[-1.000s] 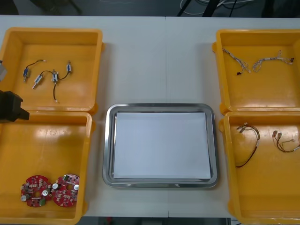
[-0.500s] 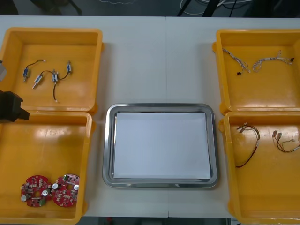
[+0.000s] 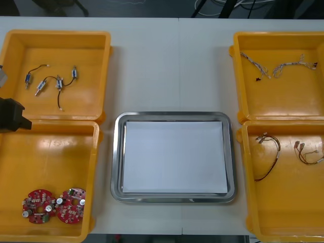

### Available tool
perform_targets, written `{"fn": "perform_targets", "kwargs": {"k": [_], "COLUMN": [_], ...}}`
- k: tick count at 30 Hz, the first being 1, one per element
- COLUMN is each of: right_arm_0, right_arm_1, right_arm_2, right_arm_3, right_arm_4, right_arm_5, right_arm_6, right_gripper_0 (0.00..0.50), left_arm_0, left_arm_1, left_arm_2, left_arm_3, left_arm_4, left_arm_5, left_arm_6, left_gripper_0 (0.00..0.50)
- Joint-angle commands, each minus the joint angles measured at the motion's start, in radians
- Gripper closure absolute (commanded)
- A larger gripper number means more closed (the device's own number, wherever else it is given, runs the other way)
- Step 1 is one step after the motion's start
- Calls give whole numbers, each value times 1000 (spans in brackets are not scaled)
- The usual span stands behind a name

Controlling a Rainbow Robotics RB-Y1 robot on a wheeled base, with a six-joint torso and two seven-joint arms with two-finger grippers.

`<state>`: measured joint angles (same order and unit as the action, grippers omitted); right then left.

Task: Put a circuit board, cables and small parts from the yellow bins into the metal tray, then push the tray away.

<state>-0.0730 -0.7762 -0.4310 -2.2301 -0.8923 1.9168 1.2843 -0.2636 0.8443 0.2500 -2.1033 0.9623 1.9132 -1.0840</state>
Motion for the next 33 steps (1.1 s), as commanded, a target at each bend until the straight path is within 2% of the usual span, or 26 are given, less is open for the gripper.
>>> {"fn": "perform_targets", "kwargs": {"k": [1,33], "right_arm_0": [10,10], "right_arm_1": [-40,-40], "right_arm_2": [-3,-3], "right_arm_3": [-19,-19], "right_arm_4": [-4,-4], "right_arm_5": [3,3], "right_arm_6": [41,41], "right_gripper_0": [0,0], "left_arm_0": [18,18], "left_arm_1": [47,47], "left_arm_2": [23,23], "left_arm_3": [-30,-30], "left_arm_4": [-8,-8], "left_arm_5": [7,7], "left_arm_6": [-102,-102], "left_gripper_0": [0,0]}}
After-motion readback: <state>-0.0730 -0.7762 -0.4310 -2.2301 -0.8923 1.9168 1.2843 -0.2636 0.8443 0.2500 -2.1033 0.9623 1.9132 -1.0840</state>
